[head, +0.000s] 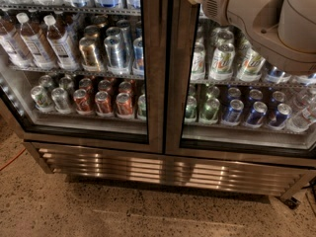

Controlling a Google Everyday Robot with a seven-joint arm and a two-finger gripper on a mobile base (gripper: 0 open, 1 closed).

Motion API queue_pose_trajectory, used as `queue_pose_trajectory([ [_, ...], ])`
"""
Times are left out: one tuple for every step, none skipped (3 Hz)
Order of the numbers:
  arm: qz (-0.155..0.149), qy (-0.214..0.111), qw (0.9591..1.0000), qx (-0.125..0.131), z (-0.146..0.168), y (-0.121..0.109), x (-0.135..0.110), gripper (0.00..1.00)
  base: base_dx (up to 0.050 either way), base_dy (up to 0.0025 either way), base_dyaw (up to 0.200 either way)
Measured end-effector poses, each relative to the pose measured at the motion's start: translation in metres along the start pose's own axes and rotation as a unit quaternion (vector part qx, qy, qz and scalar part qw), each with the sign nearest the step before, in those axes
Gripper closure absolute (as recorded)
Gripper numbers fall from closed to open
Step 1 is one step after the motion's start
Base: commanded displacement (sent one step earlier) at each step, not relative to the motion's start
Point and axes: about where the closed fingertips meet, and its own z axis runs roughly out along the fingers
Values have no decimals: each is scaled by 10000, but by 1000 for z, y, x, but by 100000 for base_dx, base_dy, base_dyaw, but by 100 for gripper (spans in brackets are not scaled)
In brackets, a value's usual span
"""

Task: Open right fridge door

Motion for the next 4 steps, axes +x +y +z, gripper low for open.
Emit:
queue_pose_trajectory([
  [0,0,10000,0,0,0,0,100,0,0,0],
  [-8,-4,10000,-5,0,0,-1,100,0,0,0],
  [-8,-9,10000,-13,0,0,-1,100,0,0,0],
  [-8,-9,10000,-14,0,0,-1,100,0,0,0],
])
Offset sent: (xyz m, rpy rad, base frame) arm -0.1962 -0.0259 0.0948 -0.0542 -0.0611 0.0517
